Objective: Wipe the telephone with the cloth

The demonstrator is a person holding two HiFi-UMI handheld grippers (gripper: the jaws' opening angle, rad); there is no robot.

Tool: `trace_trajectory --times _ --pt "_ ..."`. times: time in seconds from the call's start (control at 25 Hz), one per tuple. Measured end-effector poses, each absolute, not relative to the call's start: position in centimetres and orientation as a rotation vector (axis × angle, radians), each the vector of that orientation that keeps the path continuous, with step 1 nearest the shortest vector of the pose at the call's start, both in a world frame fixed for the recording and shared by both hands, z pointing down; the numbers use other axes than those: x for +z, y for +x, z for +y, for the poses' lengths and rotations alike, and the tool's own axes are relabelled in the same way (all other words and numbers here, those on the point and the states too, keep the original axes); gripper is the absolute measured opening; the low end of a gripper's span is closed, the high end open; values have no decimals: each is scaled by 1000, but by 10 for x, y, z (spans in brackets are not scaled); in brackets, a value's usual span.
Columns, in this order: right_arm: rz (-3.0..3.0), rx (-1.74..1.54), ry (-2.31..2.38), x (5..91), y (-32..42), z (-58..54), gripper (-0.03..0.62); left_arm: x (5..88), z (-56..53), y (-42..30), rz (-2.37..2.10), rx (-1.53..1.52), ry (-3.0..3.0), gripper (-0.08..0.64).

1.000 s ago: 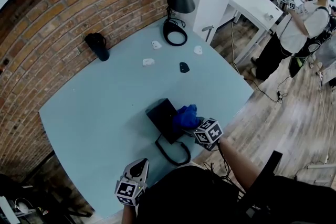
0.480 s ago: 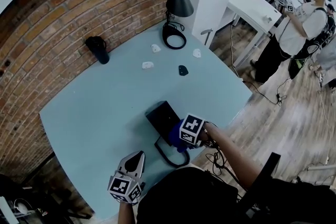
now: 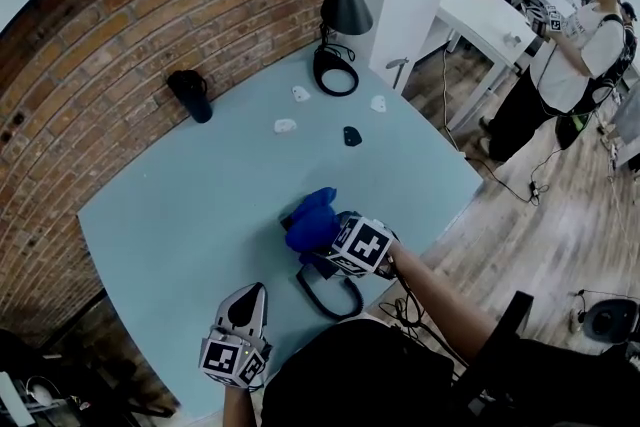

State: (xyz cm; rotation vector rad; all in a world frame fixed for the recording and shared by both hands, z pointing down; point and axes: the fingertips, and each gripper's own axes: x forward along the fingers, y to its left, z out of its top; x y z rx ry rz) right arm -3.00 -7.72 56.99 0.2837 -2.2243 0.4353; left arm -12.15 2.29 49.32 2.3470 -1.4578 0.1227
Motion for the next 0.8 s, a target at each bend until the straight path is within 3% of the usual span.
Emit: trace_trajectory --times 0.8 --pt "-2927 -160 366 413 -114 -50 218 452 7 -144 -1631 18 2375 0"
